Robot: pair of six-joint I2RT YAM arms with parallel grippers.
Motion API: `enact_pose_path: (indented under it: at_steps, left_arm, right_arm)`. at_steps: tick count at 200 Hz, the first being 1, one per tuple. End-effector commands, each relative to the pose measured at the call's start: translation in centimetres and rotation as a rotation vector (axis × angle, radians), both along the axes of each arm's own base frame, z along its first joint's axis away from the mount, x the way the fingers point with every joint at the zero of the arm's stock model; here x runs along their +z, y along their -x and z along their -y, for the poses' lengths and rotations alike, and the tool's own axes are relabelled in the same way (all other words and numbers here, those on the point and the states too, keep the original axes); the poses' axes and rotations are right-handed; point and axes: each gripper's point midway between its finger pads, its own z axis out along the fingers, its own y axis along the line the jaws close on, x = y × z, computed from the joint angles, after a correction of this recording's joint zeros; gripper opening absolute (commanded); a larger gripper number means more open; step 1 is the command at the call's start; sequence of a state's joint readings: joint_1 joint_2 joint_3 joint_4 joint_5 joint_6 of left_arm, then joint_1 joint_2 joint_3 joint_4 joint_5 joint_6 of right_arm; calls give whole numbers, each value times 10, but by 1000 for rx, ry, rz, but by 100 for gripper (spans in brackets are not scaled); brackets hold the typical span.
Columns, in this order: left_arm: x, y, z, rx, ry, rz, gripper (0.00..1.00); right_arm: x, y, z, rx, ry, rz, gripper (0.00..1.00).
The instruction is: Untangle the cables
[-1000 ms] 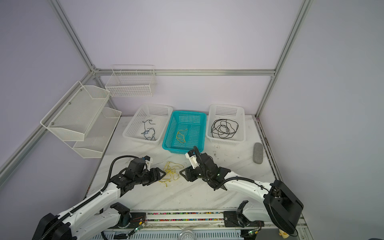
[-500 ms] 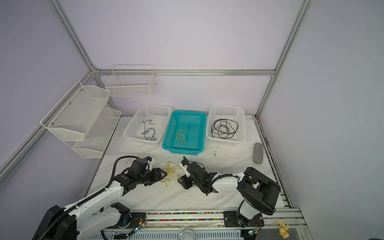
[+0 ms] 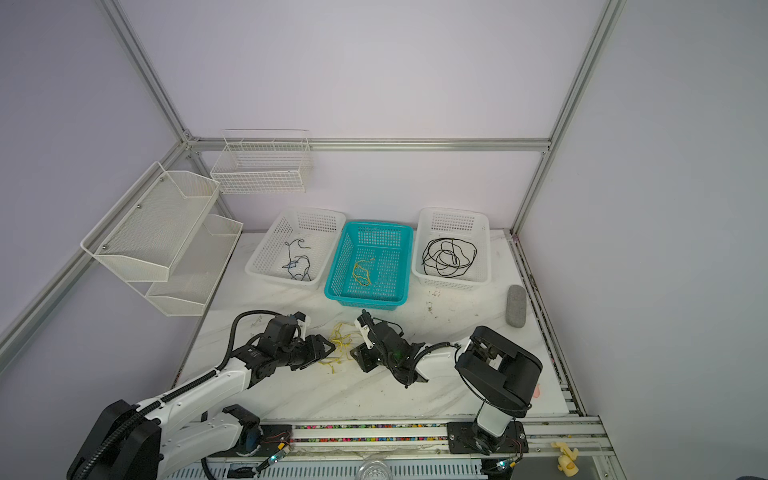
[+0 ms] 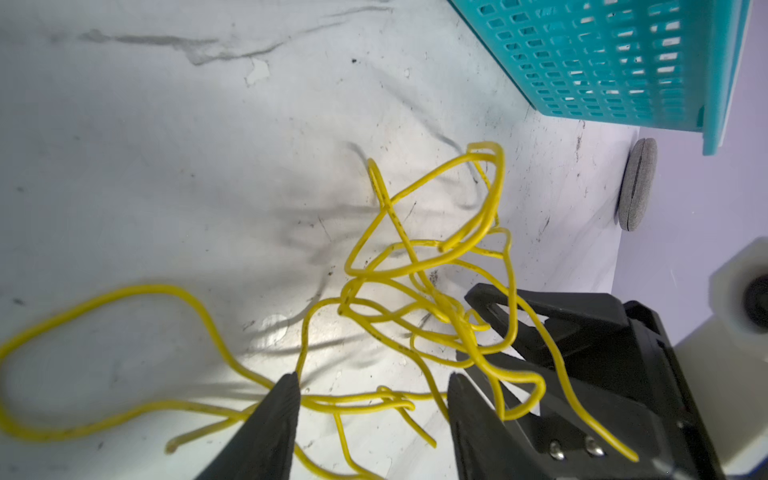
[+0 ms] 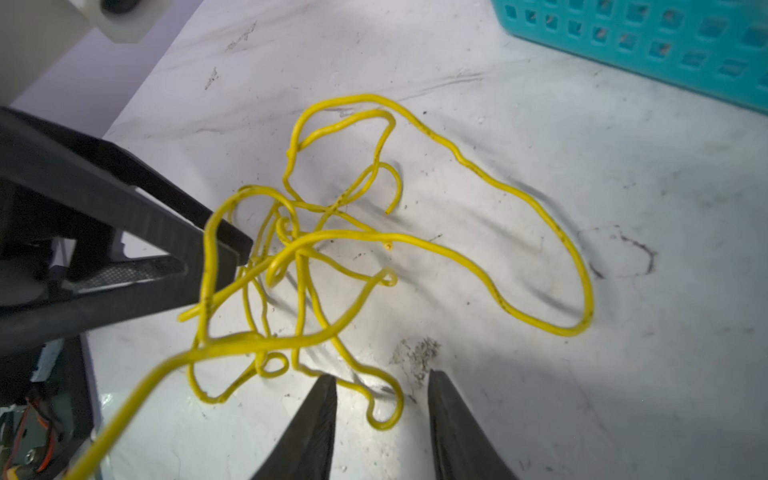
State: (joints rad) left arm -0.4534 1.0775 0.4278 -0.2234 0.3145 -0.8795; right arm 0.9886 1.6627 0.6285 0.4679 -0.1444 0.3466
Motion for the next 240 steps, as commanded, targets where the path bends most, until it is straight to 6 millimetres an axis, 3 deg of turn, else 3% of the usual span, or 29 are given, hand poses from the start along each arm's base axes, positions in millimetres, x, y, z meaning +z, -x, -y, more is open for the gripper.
enact_pose_path:
  at_steps: [1,28,53,103,109,161,220,240]
  left_arm:
    - [-3,1,1,-9,8,18,57]
    - [-1,-3,3,-6,13,22,57]
    - [-1,-3,4,-6,14,21,56]
    - [-6,-5,2,1,1,18,53]
    - [-7,-5,2,0,0,14,53]
    - [-14,-7,5,-4,4,-4,45]
    - [-21,-5,6,-22,-2,-16,28]
    - [-23,-3,6,-29,-7,-19,14]
  right_arm:
    - [10,-3,-8,4,-37,35,32]
    - [10,-1,-7,1,-45,28,14]
    - [22,3,-1,-5,-58,36,0]
    - [57,19,20,-4,-79,52,0]
    - [69,21,23,-5,-102,65,0]
    - [115,33,39,16,-158,122,0]
    - [156,30,58,-49,-177,183,0]
    - [164,25,69,-127,-196,170,0]
